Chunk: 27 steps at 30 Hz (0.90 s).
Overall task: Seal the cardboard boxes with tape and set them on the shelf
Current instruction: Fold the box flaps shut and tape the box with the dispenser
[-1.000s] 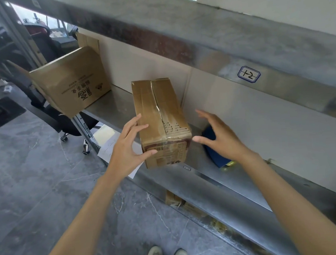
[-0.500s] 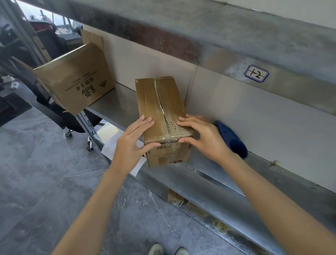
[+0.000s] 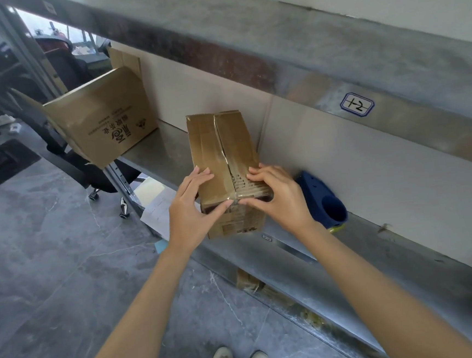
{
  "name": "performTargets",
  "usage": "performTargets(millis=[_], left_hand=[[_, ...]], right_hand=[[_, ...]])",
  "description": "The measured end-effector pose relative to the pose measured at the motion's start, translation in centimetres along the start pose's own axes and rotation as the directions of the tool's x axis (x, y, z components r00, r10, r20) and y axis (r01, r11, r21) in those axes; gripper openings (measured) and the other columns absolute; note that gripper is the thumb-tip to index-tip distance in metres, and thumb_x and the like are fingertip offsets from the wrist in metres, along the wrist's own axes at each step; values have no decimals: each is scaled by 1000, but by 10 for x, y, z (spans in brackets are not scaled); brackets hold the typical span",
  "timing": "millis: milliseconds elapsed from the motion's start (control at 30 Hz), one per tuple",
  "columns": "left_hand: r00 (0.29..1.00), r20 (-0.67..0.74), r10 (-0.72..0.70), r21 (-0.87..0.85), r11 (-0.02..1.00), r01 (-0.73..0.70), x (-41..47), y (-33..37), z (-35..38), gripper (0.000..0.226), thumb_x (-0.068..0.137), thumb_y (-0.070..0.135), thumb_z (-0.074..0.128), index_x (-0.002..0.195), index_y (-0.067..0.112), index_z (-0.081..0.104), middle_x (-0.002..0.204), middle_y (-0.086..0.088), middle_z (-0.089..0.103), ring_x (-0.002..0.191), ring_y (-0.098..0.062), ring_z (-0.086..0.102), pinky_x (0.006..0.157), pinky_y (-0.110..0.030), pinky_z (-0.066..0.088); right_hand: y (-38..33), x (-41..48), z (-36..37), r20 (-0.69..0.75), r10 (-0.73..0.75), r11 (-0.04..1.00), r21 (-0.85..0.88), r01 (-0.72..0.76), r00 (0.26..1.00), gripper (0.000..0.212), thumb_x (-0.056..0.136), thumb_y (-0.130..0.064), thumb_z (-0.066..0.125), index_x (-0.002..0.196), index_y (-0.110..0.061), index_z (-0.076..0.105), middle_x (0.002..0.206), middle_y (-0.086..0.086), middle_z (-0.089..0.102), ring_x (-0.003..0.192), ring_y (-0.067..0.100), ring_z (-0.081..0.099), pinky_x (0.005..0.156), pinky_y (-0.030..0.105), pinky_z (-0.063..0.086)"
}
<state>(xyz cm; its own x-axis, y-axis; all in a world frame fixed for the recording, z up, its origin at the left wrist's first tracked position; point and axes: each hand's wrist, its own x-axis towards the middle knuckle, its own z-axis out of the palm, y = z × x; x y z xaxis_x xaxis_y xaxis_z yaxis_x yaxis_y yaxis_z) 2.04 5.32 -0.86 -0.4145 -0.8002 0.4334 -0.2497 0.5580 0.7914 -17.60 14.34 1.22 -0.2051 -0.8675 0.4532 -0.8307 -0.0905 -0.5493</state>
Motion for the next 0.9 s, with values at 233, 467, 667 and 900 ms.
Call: performTargets(millis=[233, 467, 667, 900], left_hand=[[996, 67, -52, -78, 995, 57, -1, 4, -5, 54, 81, 35, 79, 129, 19, 60, 141, 7, 54, 144, -2, 32, 103, -33, 51], [993, 1, -117, -100, 988, 117, -5, 6, -6, 44, 84, -4, 64, 120, 21, 66, 129, 27, 54, 137, 9, 35, 102, -39, 52], [987, 44, -153, -167, 973, 158, 2, 7, -4, 41, 88, -5, 58, 117, 22, 68, 133, 13, 60, 139, 6, 36, 100, -46, 53], [981, 122, -151, -237, 955, 177, 2, 10, -16, 44, 91, -9, 55, 118, 25, 65, 135, 8, 59, 141, 3, 35, 97, -42, 55]], right_hand=[[-2, 0, -3, 29, 24, 1000, 8, -24, 999, 59, 75, -52, 74, 116, -11, 67, 125, -3, 65, 127, 13, 52, 103, 18, 39], [-10, -5, 2, -38, 44, 999, -10, -45, 998, 29, 85, -27, 70, 110, -13, 70, 120, -5, 67, 123, 10, 54, 100, 5, 32], [-12, 2, 8, -133, 131, 991, 45, -126, 982, 16, 86, -8, 68, 101, -13, 73, 112, -2, 70, 118, 13, 59, 99, 11, 40], [-6, 1, -9, 54, 137, 981, 132, -143, 989, 32, 91, -23, 63, 123, -23, 64, 124, -9, 64, 123, 4, 53, 102, 32, 47]])
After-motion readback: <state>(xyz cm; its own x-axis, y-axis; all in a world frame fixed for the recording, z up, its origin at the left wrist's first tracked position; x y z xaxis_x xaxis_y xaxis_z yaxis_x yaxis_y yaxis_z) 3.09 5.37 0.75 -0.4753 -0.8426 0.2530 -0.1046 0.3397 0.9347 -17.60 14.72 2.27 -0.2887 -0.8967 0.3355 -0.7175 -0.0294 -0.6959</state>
